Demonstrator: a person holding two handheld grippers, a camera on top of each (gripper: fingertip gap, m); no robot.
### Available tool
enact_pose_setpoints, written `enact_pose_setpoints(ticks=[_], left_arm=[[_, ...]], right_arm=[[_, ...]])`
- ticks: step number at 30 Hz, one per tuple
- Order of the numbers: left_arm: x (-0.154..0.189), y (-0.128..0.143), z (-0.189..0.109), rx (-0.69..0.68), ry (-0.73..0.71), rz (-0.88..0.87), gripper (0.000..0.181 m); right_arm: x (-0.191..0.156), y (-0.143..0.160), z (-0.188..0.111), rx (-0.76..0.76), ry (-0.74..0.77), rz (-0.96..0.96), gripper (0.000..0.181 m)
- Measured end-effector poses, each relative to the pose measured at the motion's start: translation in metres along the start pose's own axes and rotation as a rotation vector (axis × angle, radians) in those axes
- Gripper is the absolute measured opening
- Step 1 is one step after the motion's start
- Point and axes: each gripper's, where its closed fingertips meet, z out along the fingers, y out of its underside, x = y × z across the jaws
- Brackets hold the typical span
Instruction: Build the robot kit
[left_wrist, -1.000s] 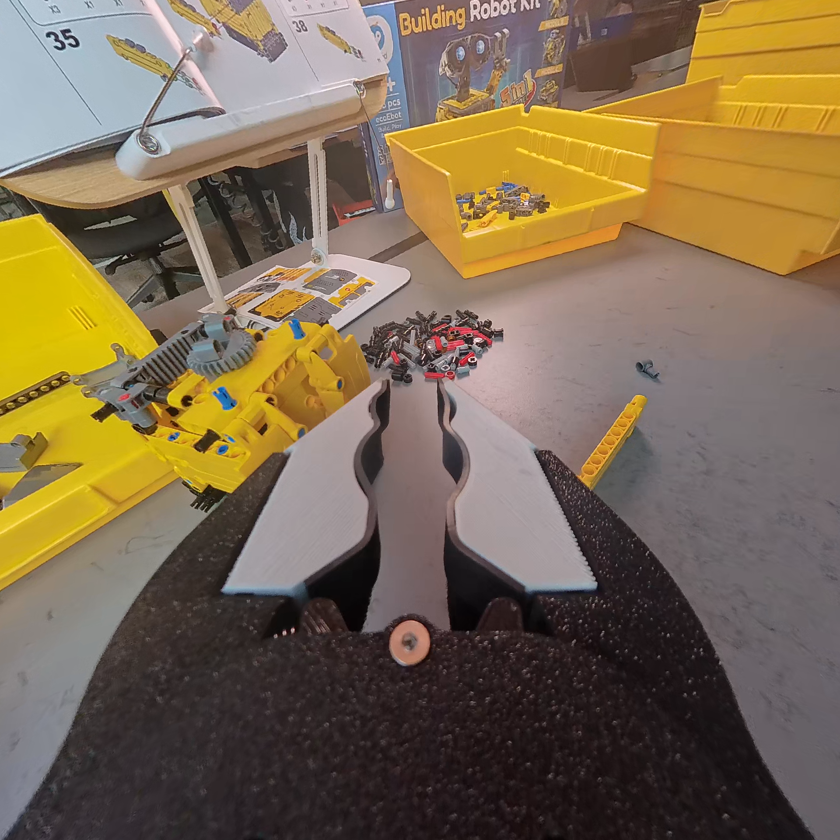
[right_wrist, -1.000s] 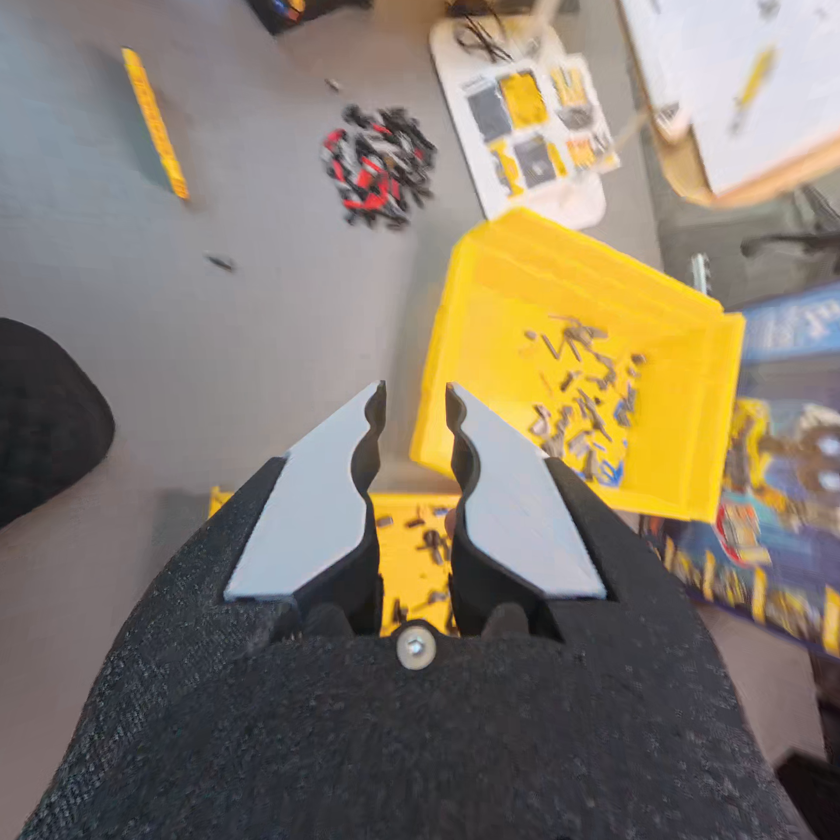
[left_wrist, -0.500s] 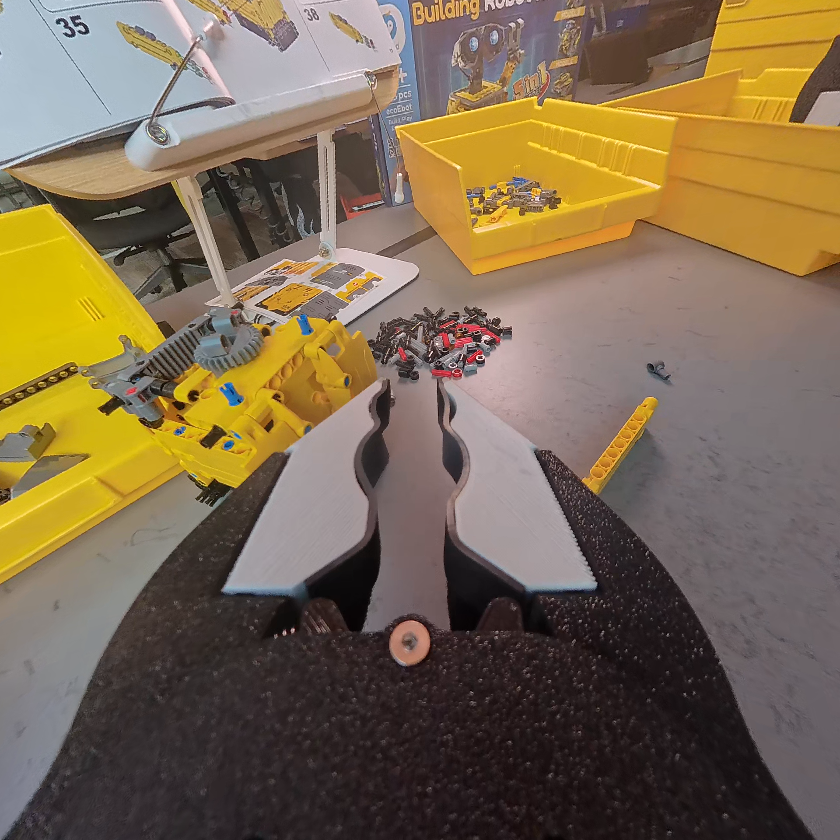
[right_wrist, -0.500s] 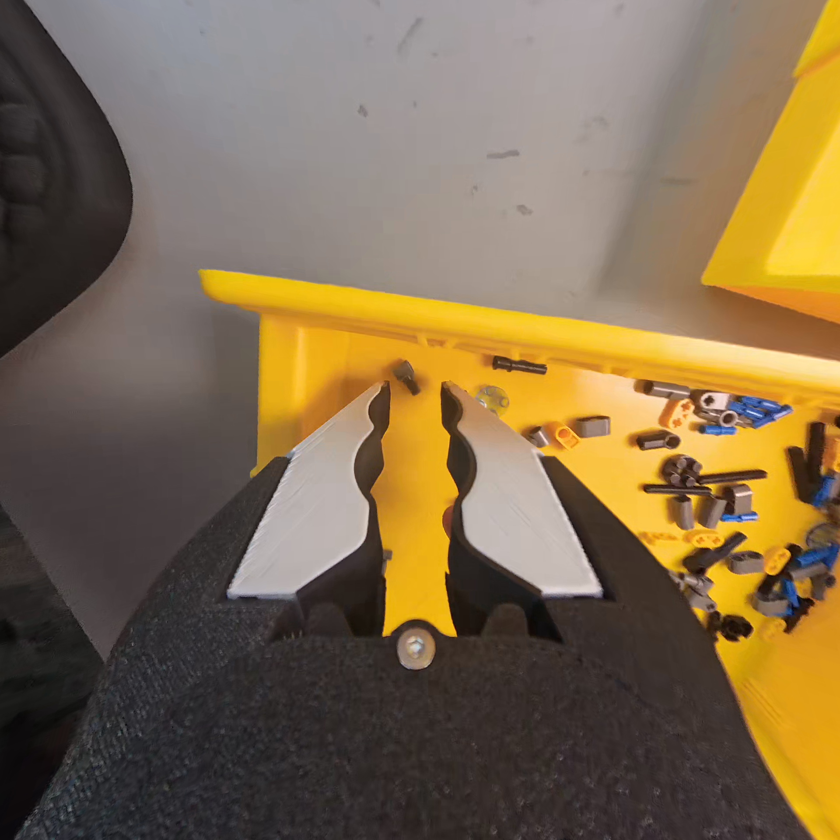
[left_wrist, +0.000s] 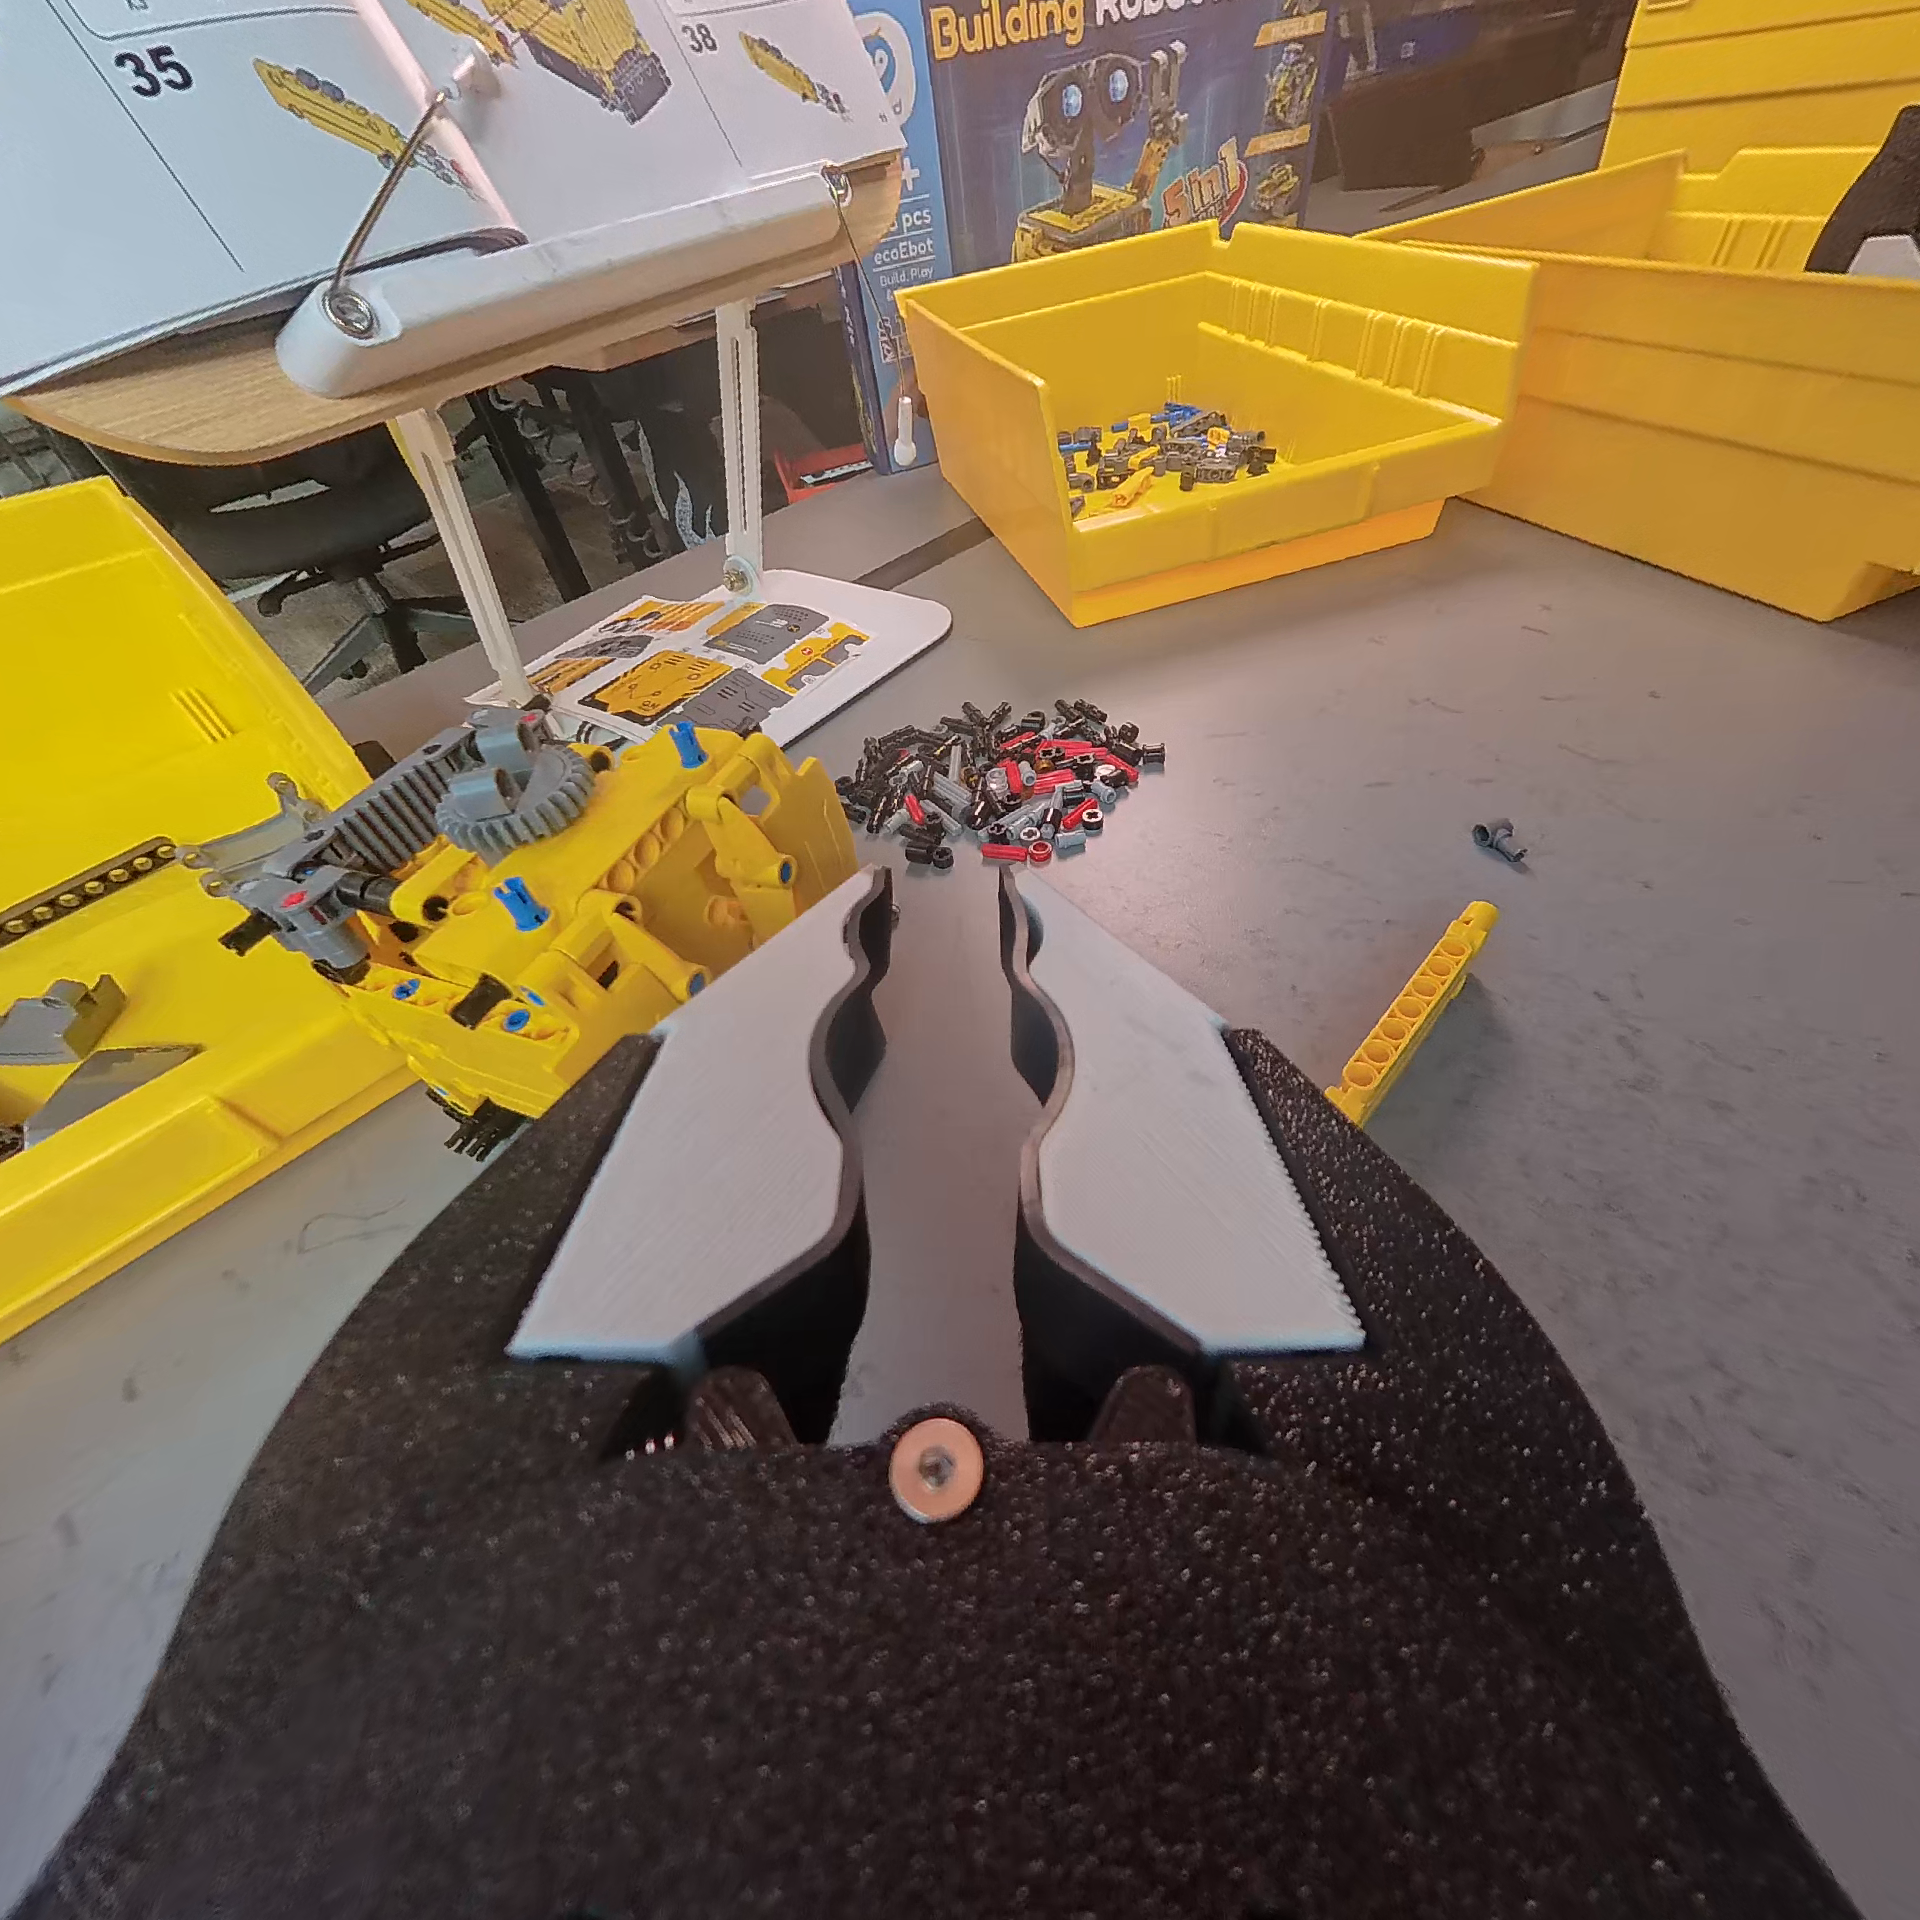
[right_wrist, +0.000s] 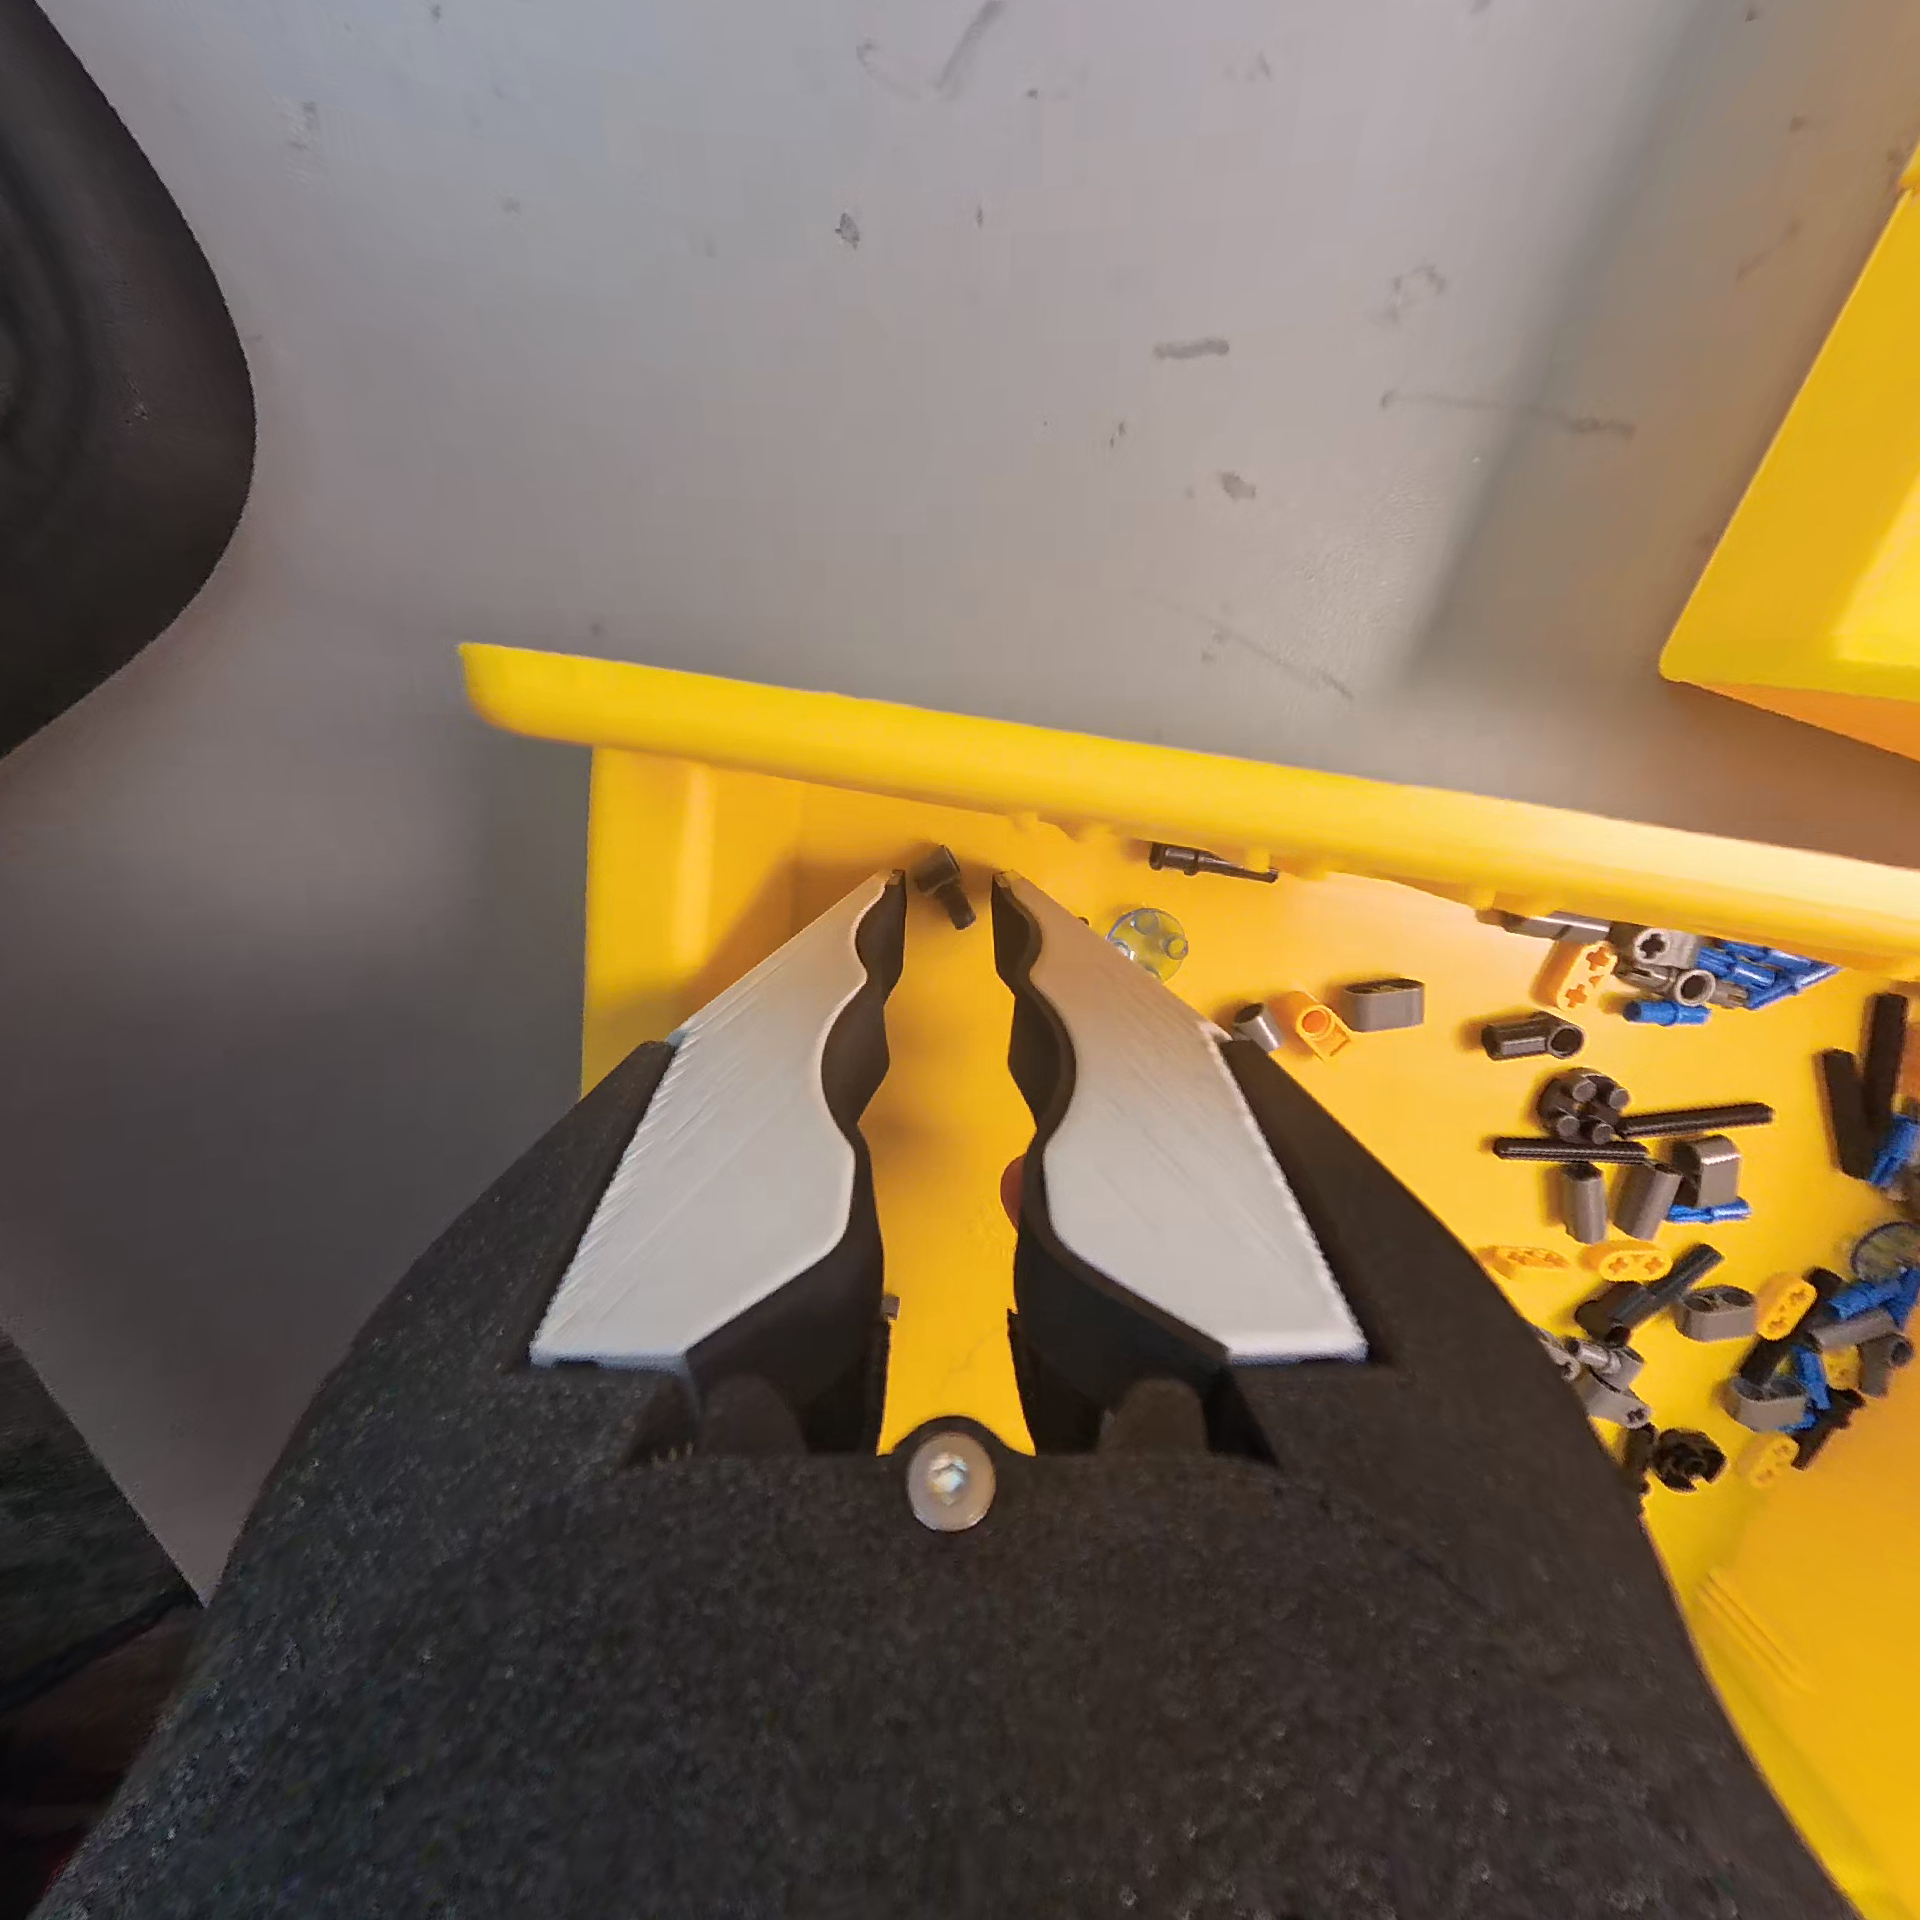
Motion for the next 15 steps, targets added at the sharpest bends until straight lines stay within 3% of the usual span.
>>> enact_pose_setpoints(ticks=[15], left_arm=[[-0.0002,-0.0009,-0.0036,0.004,0.014,-0.018,0.019]], right_arm=[[-0.0017,-0.0004,0.0007,-0.018,0.007,0.011,0.013]])
